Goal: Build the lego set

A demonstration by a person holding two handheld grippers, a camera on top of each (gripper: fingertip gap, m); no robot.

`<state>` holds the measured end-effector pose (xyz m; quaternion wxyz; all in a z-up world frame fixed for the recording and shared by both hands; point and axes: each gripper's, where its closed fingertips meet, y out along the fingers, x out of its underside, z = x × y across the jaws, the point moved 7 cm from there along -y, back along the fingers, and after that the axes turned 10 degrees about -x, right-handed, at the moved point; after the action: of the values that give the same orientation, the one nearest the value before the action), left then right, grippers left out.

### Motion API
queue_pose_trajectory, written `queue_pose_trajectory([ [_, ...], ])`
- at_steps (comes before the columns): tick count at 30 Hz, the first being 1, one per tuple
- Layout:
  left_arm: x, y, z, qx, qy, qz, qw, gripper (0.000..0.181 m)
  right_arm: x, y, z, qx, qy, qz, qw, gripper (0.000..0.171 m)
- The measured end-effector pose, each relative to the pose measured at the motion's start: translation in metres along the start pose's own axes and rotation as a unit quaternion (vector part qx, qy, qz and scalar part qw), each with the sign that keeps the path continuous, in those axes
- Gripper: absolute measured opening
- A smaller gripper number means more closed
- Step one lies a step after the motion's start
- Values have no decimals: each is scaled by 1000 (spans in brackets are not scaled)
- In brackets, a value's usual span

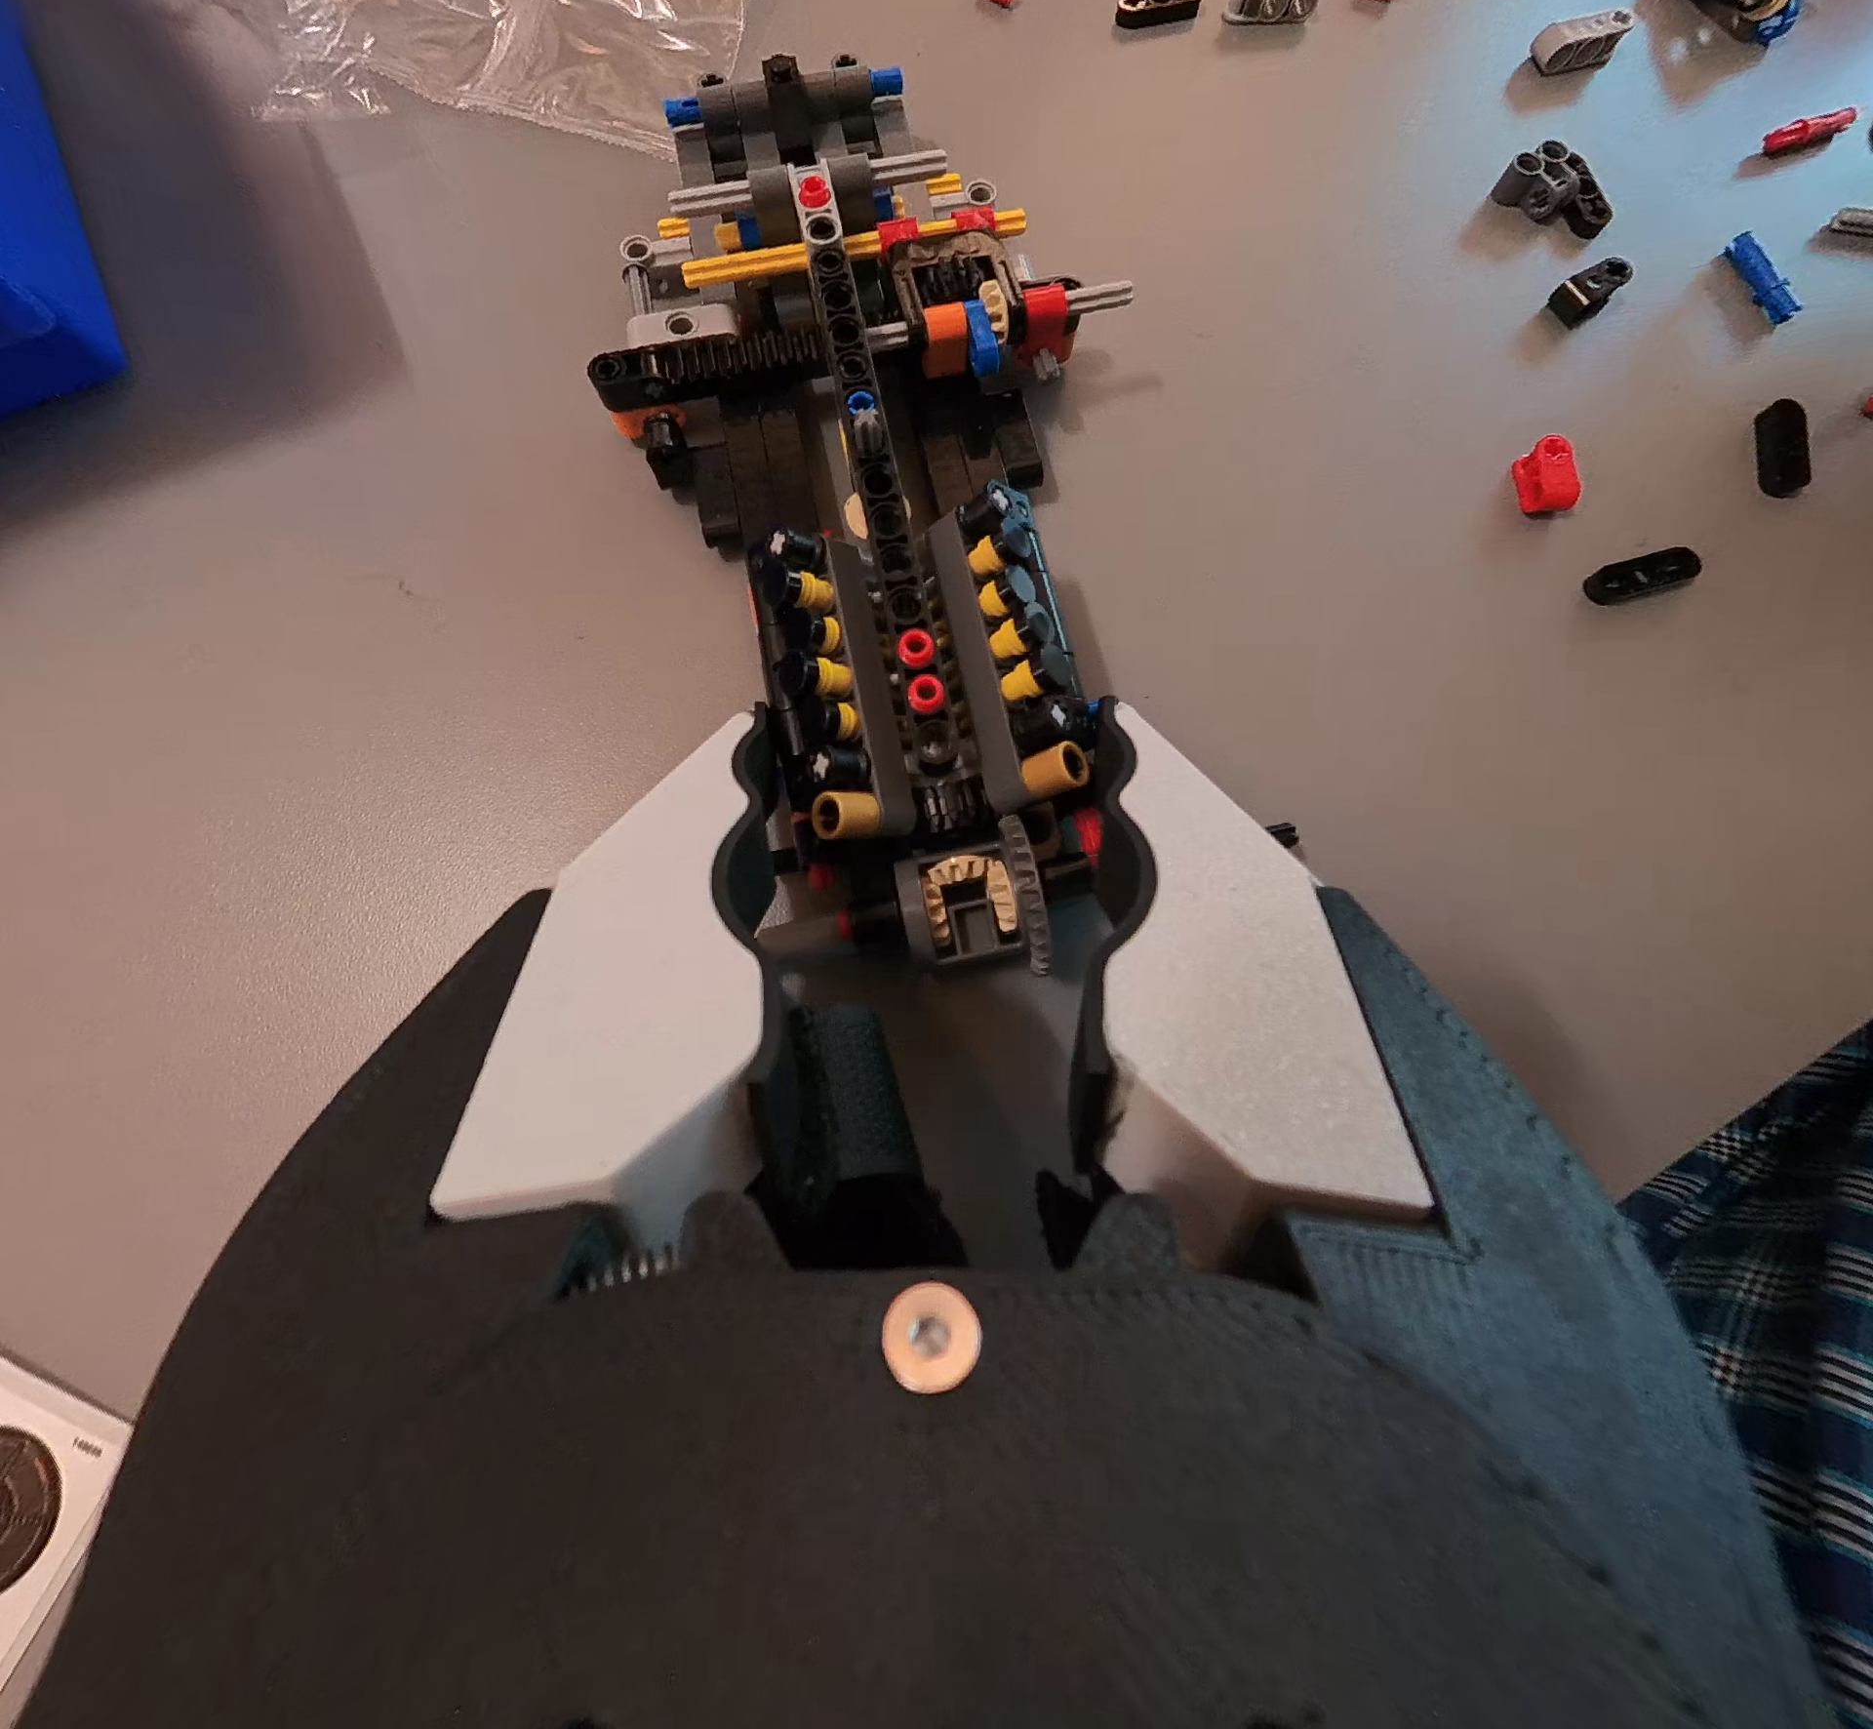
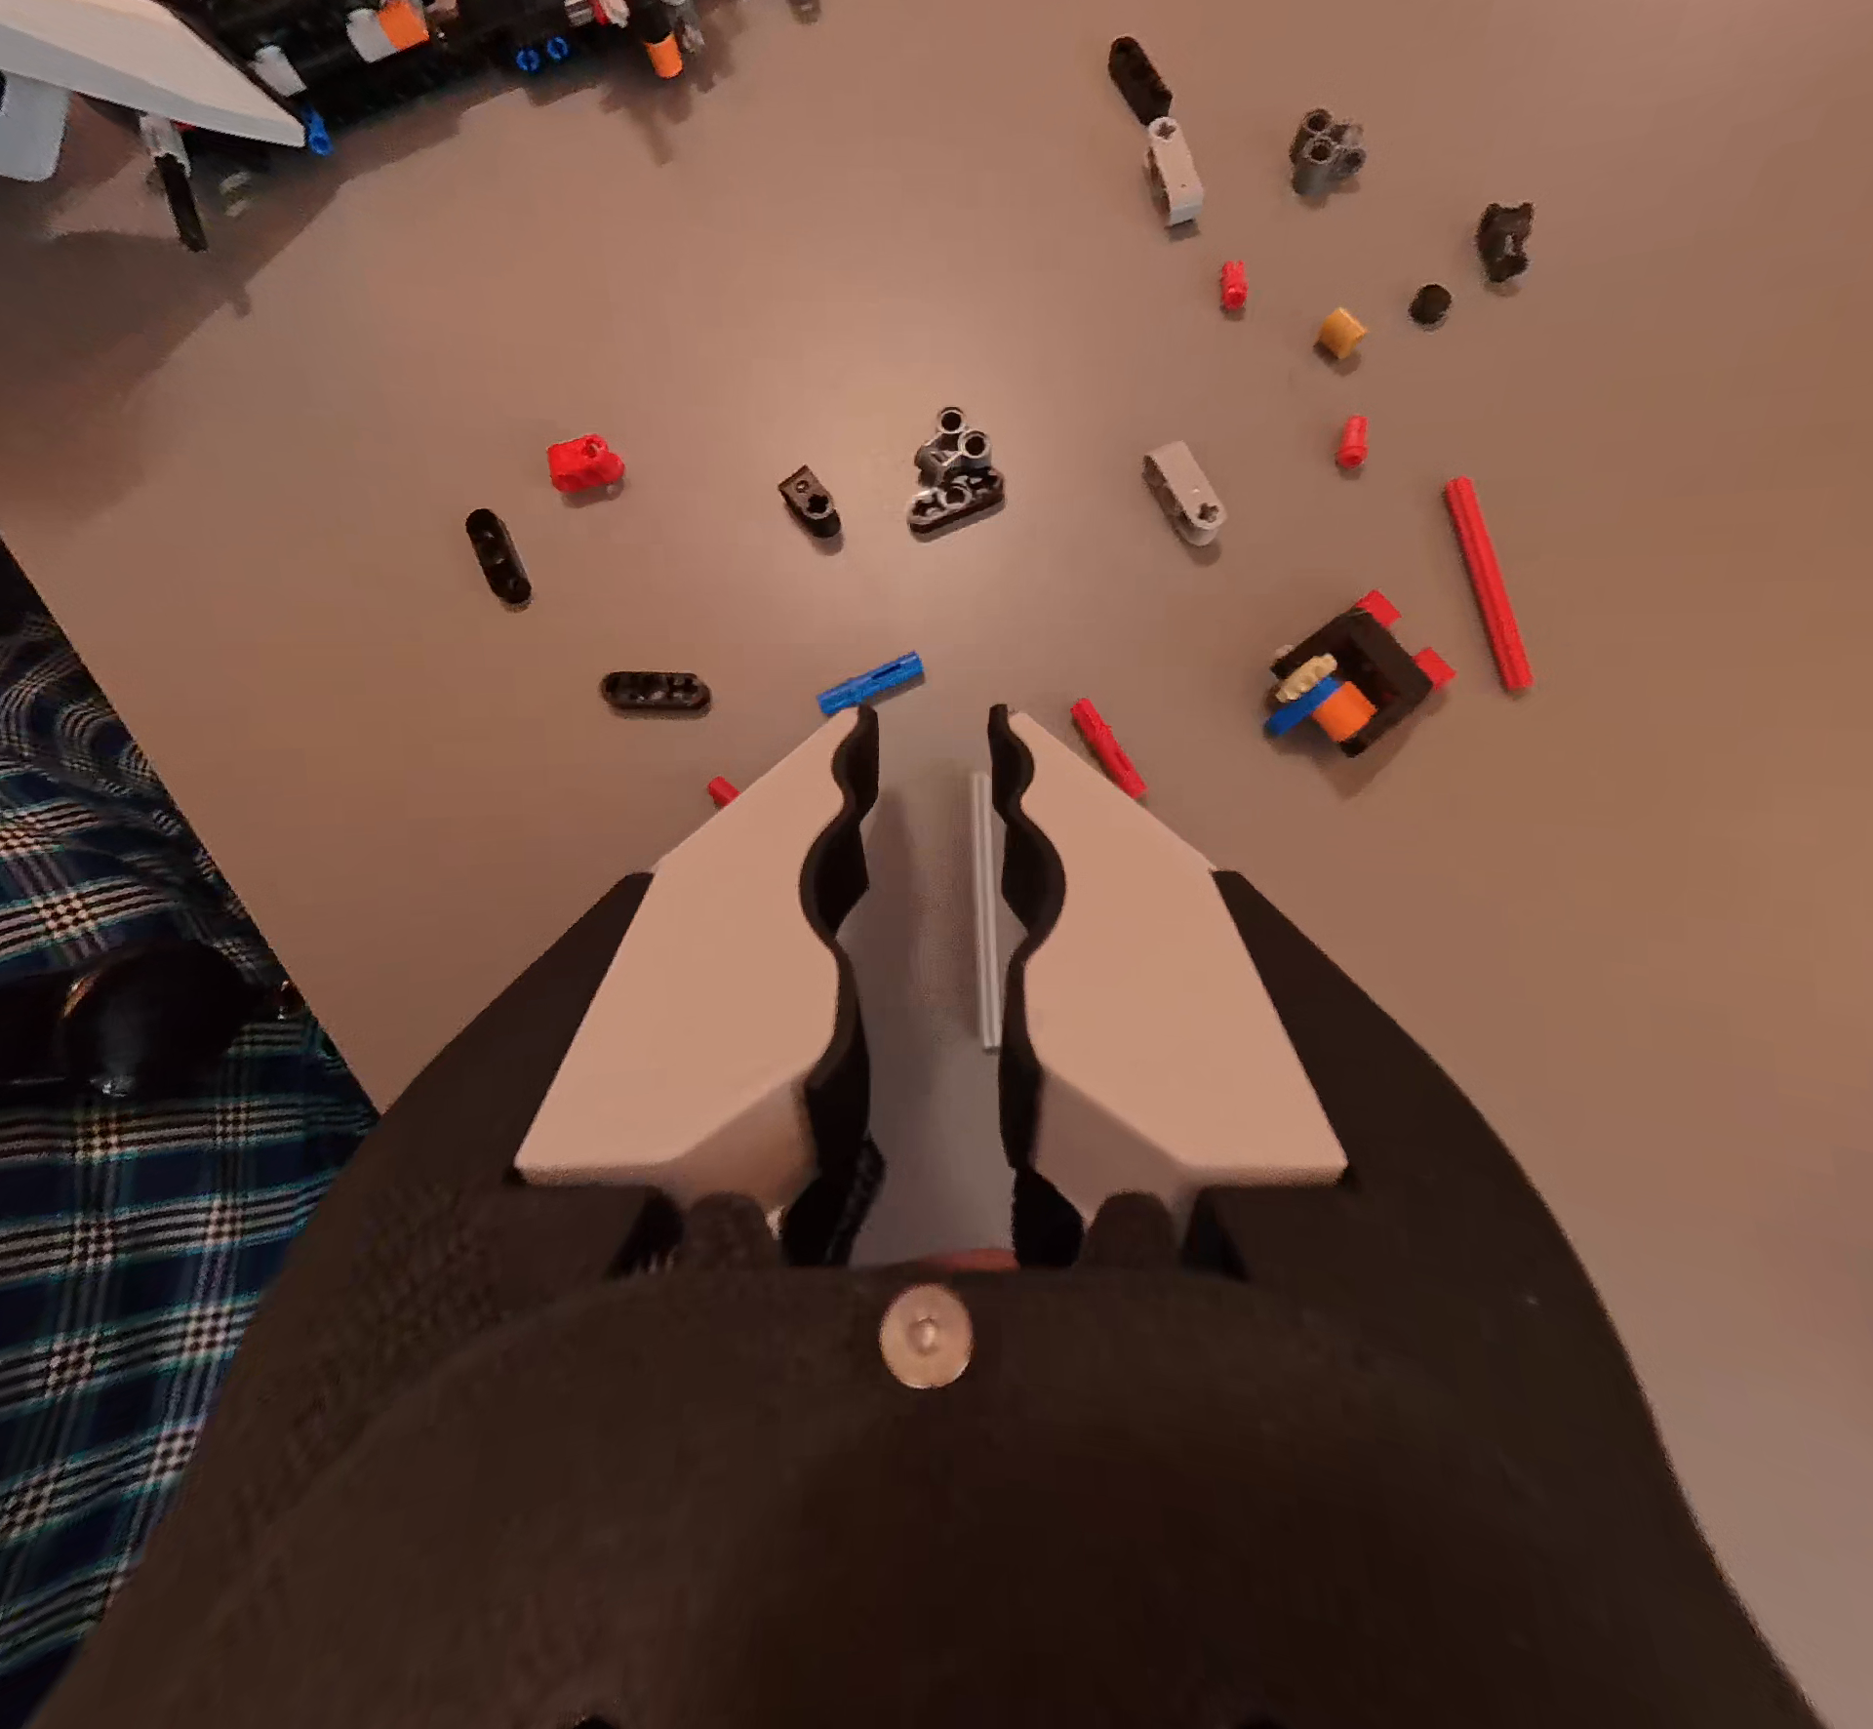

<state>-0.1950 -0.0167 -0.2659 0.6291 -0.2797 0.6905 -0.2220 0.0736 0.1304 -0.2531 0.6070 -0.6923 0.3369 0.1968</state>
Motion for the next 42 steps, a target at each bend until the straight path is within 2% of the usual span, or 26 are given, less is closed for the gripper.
queue_pose_trajectory([
  [8,0,0,0,-3,2,1,1000,62,-3,18,-6,-13,4,-18,1000,25],
  [10,0,0,0,-2,2,1,1000,61,-2,21,-6,-13,2,-22,1000,22],
  [15,0,0,0,-2,2,1,1000,62,-3,25,-9,-11,-22,-25,999,4],
  [17,0,0,-1,-2,2,1,1000,61,-4,25,-11,-11,-33,-26,999,3],
  [22,0,0,-1,-1,1,1,1000,61,-4,22,-12,-8,-40,-34,999,19],
  [27,0,0,-1,0,1,0,1000,61,-3,15,-12,-13,-48,-38,998,23],
  [31,0,0,-1,0,2,0,1000,62,-2,19,-12,-15,-49,-41,998,19],
  [36,0,0,-1,-1,2,0,1000,62,-1,22,-12,-8,-53,-41,998,5],
  [42,0,0,-1,0,2,0,1000,61,-1,22,-12,-10,-58,-38,998,3],
])
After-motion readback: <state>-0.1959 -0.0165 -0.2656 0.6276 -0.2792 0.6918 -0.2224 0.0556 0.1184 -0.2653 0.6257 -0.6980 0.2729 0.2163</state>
